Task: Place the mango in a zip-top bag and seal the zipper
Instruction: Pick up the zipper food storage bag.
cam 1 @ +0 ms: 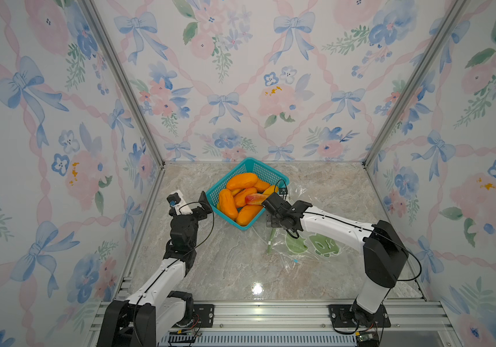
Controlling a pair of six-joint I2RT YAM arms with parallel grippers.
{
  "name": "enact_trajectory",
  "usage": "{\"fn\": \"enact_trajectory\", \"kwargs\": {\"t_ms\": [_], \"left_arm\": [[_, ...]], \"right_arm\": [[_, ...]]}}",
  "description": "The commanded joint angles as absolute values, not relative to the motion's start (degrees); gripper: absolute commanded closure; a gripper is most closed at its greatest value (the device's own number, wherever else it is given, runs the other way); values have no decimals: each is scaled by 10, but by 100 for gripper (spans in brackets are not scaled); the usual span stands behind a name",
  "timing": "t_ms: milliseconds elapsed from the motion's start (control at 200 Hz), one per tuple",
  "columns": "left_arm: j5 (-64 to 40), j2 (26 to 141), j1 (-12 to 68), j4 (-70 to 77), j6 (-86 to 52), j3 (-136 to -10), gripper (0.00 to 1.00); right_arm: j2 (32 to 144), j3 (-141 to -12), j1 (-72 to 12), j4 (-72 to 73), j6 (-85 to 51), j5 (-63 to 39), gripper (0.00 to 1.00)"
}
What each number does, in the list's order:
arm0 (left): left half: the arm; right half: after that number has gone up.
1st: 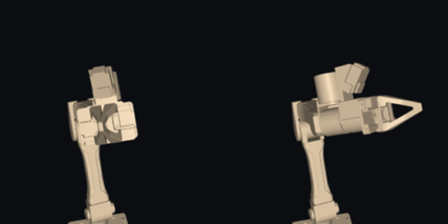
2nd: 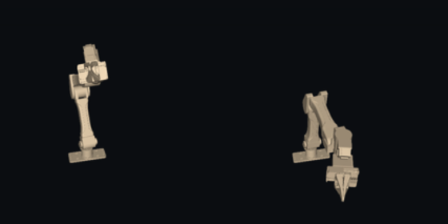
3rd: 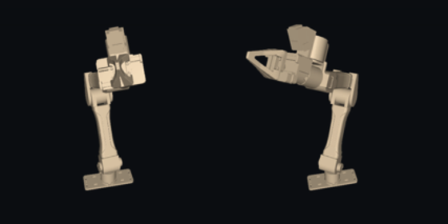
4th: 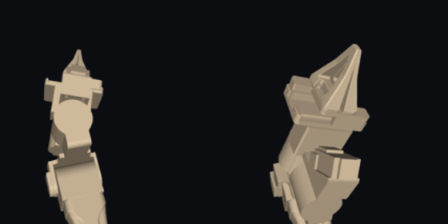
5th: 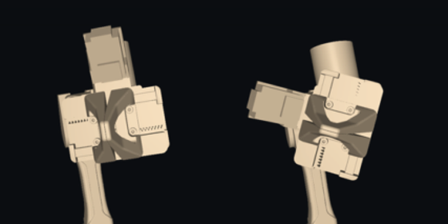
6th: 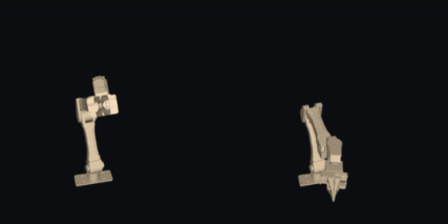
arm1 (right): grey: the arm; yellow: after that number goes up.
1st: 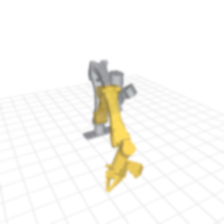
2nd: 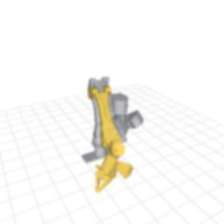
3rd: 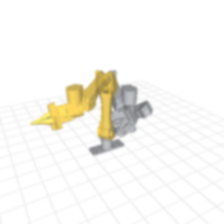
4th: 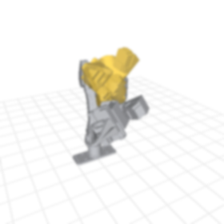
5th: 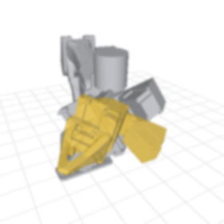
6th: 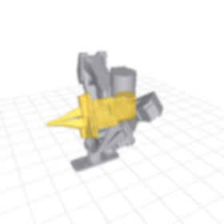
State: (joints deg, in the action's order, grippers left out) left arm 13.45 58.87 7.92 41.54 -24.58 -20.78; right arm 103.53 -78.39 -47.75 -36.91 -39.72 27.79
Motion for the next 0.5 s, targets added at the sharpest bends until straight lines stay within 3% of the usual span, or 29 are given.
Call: {"fn": "enact_trajectory", "kwargs": {"t_ms": [0,130,495], "left_arm": [[114,582,85,381,-273,-230,2],[116,584,89,364,-273,-238,2],[110,583,98,344,-276,-252,2]], "right_arm": [[1065,-816,-477,-390,-415,270,4],[1085,-821,-469,-389,-419,268,28],[1049,-784,-447,-353,-388,262,83]]}}
